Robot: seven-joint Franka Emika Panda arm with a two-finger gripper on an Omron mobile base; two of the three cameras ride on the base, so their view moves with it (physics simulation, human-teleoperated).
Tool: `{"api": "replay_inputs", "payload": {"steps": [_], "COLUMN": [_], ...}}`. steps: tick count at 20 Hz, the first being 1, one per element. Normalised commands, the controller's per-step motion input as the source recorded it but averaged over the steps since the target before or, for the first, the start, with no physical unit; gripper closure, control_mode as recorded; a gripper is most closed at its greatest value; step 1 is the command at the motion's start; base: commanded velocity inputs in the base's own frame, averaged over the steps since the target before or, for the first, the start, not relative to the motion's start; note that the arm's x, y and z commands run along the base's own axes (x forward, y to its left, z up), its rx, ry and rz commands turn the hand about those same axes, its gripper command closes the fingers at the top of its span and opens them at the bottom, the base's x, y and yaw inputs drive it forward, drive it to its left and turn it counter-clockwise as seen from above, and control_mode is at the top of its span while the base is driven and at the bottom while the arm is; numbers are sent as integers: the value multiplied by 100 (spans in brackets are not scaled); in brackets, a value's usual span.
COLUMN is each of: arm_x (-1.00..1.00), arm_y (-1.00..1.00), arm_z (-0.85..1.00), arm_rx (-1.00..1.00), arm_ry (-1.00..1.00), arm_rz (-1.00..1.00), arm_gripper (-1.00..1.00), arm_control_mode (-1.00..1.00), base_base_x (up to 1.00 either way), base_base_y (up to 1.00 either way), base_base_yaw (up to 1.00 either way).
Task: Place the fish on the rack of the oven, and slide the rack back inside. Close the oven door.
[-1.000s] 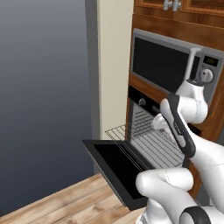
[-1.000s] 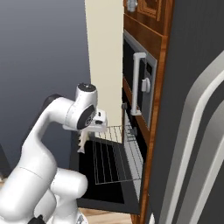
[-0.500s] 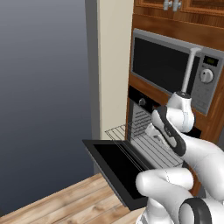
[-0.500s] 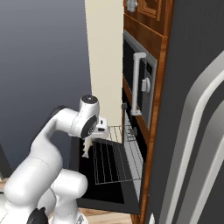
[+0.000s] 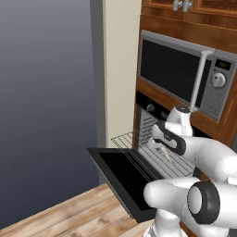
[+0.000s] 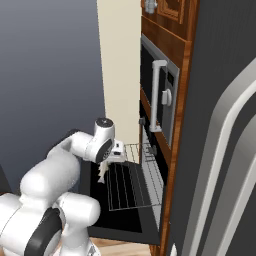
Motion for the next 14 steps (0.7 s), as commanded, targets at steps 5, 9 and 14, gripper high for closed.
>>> {"api": "replay_inputs", "payload": {"steps": [5, 9, 14], "arm_x": [44, 43, 39], "arm_y": [0, 0, 0], "arm_z": [-37, -33, -30], "arm_rx": [0, 0, 0], "arm_ry": [4, 4, 4], "arm_rz": [2, 2, 4], "arm_gripper": [100, 100, 100], "arm_control_mode": [-100, -100, -100], "base_base_x": [0, 0, 0], "base_base_y": [0, 0, 0], "base_base_yaw": [0, 0, 0]}}
